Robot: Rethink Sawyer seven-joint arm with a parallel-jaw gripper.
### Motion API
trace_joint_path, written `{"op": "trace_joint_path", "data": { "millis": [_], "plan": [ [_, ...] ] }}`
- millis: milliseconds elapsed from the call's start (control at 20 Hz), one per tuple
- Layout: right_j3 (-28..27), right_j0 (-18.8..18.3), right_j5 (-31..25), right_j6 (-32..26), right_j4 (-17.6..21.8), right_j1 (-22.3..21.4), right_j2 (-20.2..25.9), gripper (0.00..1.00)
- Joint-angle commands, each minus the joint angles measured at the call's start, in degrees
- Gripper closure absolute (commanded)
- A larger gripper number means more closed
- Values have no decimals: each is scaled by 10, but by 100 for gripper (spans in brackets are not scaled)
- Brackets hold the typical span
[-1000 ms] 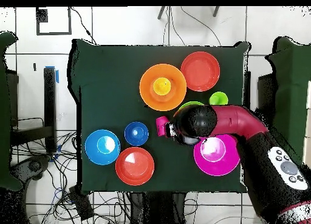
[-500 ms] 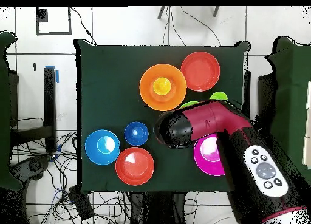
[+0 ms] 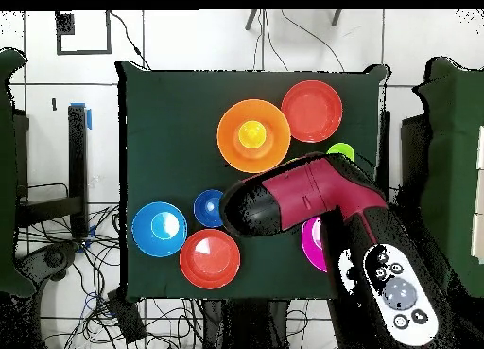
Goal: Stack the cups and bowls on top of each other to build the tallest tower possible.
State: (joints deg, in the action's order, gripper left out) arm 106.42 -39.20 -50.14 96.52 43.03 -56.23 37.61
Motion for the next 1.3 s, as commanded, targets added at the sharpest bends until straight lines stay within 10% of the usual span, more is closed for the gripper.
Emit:
{"op": "trace_joint_path", "data": {
  "millis": [50, 1300],
  "plan": [
    [22, 26, 23, -62, 56, -18, -3, 0],
    [-33, 40, 102, -4, 181, 82, -54, 0]
  ]
}}
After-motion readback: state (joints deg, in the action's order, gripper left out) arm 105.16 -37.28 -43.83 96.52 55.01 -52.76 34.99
